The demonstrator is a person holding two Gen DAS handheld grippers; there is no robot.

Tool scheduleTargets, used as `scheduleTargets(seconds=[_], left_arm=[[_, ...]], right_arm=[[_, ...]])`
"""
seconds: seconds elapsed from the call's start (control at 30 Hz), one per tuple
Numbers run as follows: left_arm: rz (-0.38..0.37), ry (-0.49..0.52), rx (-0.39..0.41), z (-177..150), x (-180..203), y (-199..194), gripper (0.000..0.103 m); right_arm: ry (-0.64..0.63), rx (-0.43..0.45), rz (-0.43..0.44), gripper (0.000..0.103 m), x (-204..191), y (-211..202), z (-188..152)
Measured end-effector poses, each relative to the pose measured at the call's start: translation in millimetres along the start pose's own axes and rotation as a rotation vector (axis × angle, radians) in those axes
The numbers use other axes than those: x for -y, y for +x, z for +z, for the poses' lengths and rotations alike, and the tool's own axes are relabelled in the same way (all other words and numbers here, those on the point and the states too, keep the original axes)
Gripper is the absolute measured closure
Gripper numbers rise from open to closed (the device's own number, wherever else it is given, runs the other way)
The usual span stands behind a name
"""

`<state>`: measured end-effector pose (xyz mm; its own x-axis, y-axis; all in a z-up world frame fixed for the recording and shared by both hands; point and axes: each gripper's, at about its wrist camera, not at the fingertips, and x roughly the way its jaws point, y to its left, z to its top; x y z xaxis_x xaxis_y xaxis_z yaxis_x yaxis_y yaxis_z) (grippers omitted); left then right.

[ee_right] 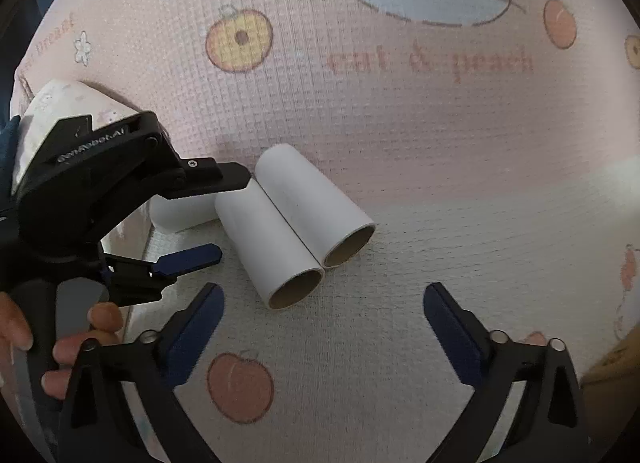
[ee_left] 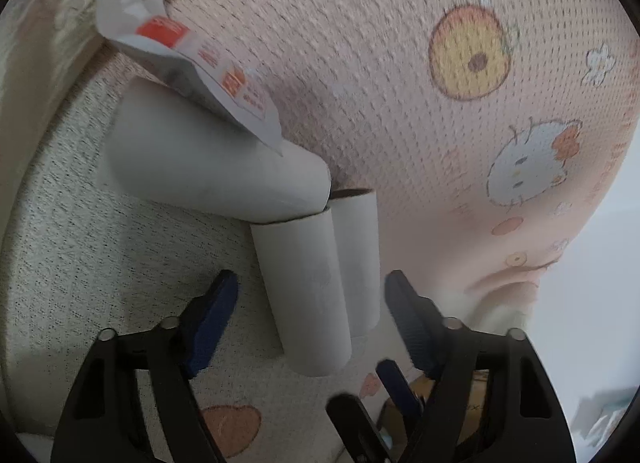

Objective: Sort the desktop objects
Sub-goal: 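Grasp a white paper tube with the left gripper while the right gripper grasps another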

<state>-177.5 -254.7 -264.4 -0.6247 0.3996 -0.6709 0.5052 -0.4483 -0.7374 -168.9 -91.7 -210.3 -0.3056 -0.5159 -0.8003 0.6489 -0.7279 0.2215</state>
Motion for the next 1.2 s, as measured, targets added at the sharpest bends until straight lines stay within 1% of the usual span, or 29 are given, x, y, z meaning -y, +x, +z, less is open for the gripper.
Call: scheduleTargets(seconds=[0.07, 0.2, 0.27, 0.43, 0.5, 0.63, 0.7, 0.8, 0.93, 1.1, 1.17, 1.2], left_arm=[[0.03, 0.011, -0.01, -2, 2, 4, 0.036], [0.048, 0.014, -0.029, -4, 5, 14, 0.048], [0.034, 0.02, -0.033, -6, 8, 17, 0.053], [0.03, 0.039, -0.063, -11, 12, 19, 0.053], [0.03, 0.048, -0.081, -13, 10, 17, 0.053], [0.039, 0.081, -0.104, -19, 15, 18, 0.053], [0.042, 0.1, -0.117, -22, 17, 19, 0.054], [0.039, 0.122, -0.134, -30, 21, 19, 0.054], [0.024, 0.157, -0.152, -43, 27, 18, 0.054], [0.002, 0.183, -0.171, -73, 30, 14, 0.055], [0.0, 0.215, -0.179, -89, 35, 13, 0.055], [-0.006, 0.242, -0.176, -96, 39, 12, 0.055]], right_arm=[[0.012, -0.007, 0.029, 0.018, 1, 4, 1], [0.029, -0.02, 0.081, 0.019, 3, 10, -2], [0.043, -0.026, 0.092, 0.02, 5, 13, -3], [0.053, -0.049, 0.137, 0.031, 8, 21, -3], [0.03, -0.056, 0.159, 0.041, 7, 19, -5], [-0.052, -0.073, 0.124, 0.046, 2, 12, -16], [-0.065, -0.084, 0.111, 0.051, 4, 9, -22], [-0.078, -0.088, 0.099, 0.055, 9, -2, -32], [-0.085, -0.086, 0.087, 0.057, 16, -22, -47], [-0.075, -0.088, 0.067, 0.059, 28, -50, -69], [-0.073, -0.086, 0.071, 0.061, 32, -65, -81], [-0.075, -0.086, 0.057, 0.062, 34, -72, -86]])
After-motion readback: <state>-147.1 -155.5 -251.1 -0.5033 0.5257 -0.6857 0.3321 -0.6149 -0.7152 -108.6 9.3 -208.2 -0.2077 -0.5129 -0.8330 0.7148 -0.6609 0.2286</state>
